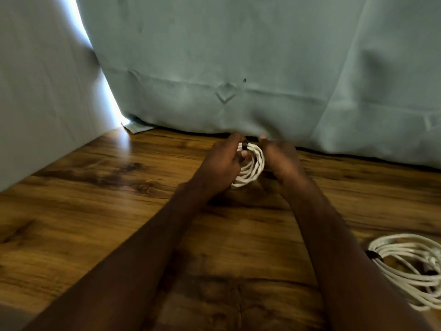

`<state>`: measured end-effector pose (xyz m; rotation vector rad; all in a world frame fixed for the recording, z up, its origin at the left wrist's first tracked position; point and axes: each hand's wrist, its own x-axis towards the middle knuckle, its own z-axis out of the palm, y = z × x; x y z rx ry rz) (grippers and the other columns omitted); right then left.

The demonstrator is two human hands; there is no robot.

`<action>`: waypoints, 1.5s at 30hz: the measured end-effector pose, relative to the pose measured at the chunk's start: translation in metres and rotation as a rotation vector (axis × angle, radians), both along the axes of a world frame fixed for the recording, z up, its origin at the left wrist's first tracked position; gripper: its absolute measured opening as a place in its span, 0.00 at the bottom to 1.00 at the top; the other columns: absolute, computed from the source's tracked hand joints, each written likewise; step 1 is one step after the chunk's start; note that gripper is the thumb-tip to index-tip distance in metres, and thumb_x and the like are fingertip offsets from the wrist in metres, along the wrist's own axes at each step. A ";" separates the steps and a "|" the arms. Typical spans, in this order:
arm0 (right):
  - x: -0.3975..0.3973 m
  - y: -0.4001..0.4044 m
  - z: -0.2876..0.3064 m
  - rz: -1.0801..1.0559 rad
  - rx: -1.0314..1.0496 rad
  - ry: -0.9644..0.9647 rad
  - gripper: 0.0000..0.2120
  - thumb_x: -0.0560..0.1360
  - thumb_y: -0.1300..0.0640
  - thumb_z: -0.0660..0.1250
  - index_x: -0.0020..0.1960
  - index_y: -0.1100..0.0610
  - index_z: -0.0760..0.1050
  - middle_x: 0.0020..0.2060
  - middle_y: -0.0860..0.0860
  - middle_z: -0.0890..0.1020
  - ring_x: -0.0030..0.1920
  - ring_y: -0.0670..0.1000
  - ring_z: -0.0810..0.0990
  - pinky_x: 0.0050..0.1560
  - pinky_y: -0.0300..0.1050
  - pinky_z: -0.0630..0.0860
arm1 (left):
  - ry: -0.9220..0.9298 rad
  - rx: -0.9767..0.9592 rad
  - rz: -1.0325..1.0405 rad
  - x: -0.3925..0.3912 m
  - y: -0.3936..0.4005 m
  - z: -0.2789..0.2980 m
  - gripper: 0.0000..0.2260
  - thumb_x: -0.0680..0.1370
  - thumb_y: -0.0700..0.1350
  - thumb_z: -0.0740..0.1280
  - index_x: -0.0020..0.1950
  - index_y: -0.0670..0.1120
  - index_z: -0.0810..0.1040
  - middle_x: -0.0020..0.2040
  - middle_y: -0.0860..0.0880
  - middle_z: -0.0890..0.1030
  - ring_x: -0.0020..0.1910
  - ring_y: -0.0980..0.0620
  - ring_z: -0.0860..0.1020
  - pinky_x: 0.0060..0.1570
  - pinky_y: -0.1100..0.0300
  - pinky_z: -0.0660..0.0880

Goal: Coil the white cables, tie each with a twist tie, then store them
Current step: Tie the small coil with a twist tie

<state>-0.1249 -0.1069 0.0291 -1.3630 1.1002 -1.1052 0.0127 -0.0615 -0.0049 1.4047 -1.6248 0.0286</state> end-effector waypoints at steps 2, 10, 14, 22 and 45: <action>0.002 0.003 0.001 0.107 -0.121 0.025 0.11 0.81 0.50 0.70 0.51 0.57 0.84 0.41 0.53 0.87 0.36 0.46 0.86 0.37 0.40 0.82 | 0.081 0.007 0.061 0.009 -0.003 -0.001 0.06 0.82 0.39 0.66 0.57 0.41 0.78 0.50 0.45 0.83 0.47 0.50 0.79 0.44 0.56 0.73; 0.009 -0.002 -0.016 0.146 -0.686 0.250 0.11 0.72 0.63 0.76 0.48 0.50 0.80 0.44 0.45 0.83 0.47 0.45 0.83 0.49 0.50 0.81 | 0.586 0.392 -0.194 0.022 0.003 0.008 0.12 0.85 0.45 0.63 0.44 0.43 0.79 0.40 0.45 0.80 0.41 0.48 0.77 0.44 0.55 0.70; 0.012 -0.004 -0.020 0.149 -0.738 0.277 0.12 0.71 0.63 0.73 0.45 0.46 0.80 0.46 0.48 0.83 0.48 0.50 0.83 0.51 0.55 0.81 | 0.855 0.404 -0.232 0.020 0.000 0.010 0.06 0.78 0.38 0.63 0.44 0.38 0.77 0.41 0.39 0.76 0.35 0.47 0.74 0.42 0.55 0.71; 0.027 0.003 -0.027 0.078 -0.763 0.326 0.09 0.68 0.52 0.80 0.47 0.47 0.84 0.48 0.43 0.82 0.49 0.45 0.82 0.53 0.49 0.79 | 1.154 0.456 -0.286 0.023 -0.007 0.012 0.12 0.80 0.40 0.55 0.44 0.40 0.77 0.39 0.41 0.76 0.37 0.47 0.75 0.40 0.55 0.74; 0.022 -0.001 -0.028 -0.169 -0.947 0.594 0.08 0.69 0.59 0.79 0.47 0.50 0.87 0.50 0.44 0.76 0.51 0.51 0.71 0.43 0.48 0.75 | 1.216 0.300 -0.237 0.012 -0.007 0.009 0.15 0.87 0.42 0.58 0.58 0.31 0.77 0.42 0.39 0.79 0.38 0.47 0.78 0.51 0.50 0.76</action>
